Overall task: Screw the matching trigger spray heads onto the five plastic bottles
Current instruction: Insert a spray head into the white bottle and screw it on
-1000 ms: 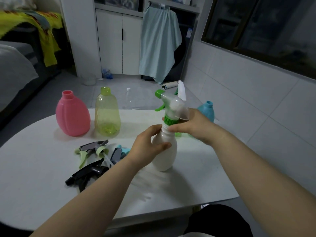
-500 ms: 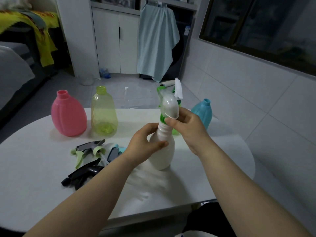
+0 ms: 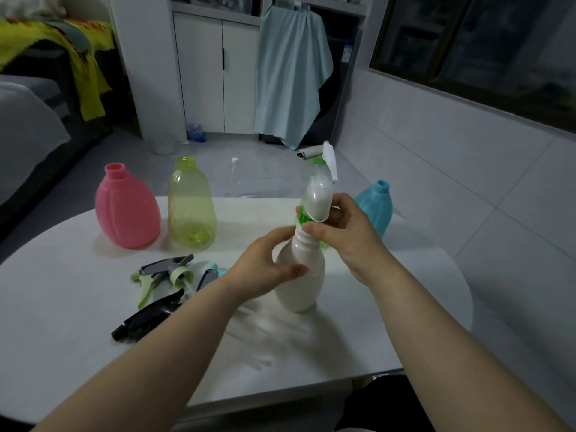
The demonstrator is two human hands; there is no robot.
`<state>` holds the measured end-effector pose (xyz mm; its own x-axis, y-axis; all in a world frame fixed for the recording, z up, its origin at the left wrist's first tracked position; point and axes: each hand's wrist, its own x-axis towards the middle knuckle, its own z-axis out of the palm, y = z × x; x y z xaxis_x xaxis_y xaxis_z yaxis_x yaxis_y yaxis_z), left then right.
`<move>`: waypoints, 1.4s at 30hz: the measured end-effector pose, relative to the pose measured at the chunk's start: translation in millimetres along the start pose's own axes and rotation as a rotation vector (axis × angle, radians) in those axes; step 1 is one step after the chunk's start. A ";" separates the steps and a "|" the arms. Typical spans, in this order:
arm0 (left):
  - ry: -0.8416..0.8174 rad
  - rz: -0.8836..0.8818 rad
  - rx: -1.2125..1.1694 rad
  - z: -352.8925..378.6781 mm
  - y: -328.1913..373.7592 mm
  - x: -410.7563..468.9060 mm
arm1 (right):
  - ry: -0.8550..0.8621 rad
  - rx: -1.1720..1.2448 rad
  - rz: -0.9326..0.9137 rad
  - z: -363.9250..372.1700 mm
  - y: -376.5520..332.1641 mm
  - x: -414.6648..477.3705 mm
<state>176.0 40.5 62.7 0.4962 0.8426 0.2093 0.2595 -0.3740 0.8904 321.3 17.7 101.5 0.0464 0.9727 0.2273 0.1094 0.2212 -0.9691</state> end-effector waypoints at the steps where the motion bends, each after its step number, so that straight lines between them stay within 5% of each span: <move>1: -0.030 0.014 0.002 -2.0 -1.0 1.9 | 0.031 0.000 0.001 3.5 1.3 0.3; 5: 0.014 0.012 -0.013 -0.5 -5.7 3.2 | 0.141 0.003 -0.023 17.2 9.2 -3.0; 10: 0.027 0.019 -0.007 0.7 -7.9 2.2 | 0.001 0.002 -0.069 6.9 8.1 -12.3; 17: 0.039 0.008 -0.024 1.9 -7.7 1.3 | 0.352 -0.066 -0.092 25.7 13.8 -10.6; 23: 0.037 0.027 -0.034 0.9 -9.7 1.3 | 0.101 0.071 -0.083 20.6 20.1 -14.1; 30: 0.032 0.030 -0.017 0.9 -10.8 2.4 | 0.315 0.000 -0.057 27.5 13.9 -5.7; 38: 0.034 0.039 -0.059 0.7 -12.5 3.6 | 0.076 0.053 -0.105 14.5 10.3 -10.3; 42: 0.030 0.037 -0.069 1.1 -13.1 2.9 | 0.266 0.019 -0.141 22.2 9.2 -7.8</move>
<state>174.9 47.5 51.2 0.4791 0.8403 0.2537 0.1833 -0.3784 0.9073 299.9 13.7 88.7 0.2905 0.8807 0.3740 0.1143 0.3561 -0.9274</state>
